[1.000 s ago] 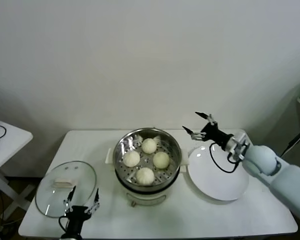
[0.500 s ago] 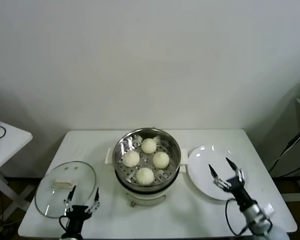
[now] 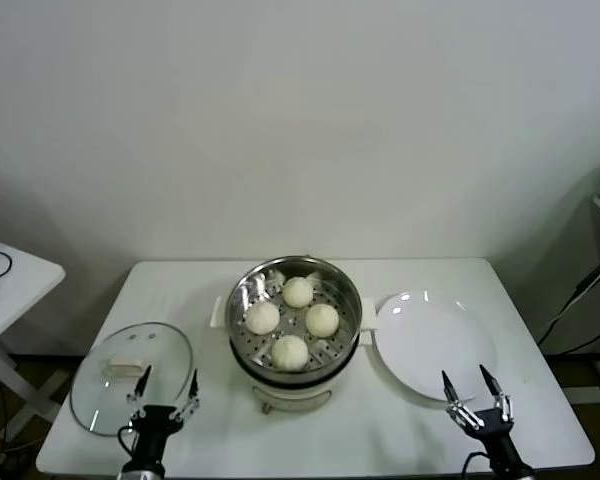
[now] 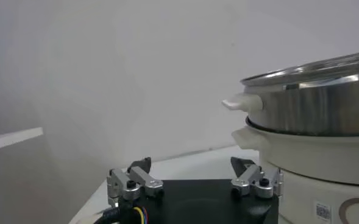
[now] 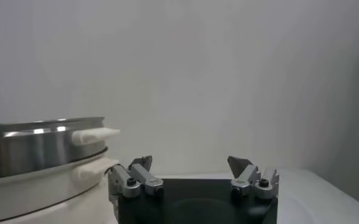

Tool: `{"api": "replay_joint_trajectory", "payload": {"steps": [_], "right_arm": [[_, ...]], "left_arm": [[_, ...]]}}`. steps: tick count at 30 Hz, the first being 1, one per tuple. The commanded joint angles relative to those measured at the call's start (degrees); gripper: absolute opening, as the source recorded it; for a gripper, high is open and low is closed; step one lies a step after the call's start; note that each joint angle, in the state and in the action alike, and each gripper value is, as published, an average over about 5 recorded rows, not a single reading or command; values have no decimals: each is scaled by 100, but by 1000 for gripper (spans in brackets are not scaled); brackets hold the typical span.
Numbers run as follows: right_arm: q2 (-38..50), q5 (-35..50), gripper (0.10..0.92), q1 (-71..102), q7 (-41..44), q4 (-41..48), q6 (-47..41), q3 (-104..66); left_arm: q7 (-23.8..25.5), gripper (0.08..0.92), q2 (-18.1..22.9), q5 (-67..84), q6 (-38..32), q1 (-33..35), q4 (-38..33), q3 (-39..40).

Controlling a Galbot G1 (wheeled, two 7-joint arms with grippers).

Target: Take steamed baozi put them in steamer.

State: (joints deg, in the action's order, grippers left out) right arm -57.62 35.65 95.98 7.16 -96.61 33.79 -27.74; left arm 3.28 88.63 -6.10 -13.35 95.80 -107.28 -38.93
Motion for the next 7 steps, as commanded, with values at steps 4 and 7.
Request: {"api": "replay_joint_trajectory", "payload": {"steps": [4, 7], "right_arm": [[-299, -11, 823, 440, -29, -57, 174, -228], [-297, -2, 823, 431, -59, -82, 143, -216]], "left_arm": [[81, 823, 0, 112, 65, 93, -114, 26], [118, 823, 4, 174, 130, 132, -189, 39]]}}
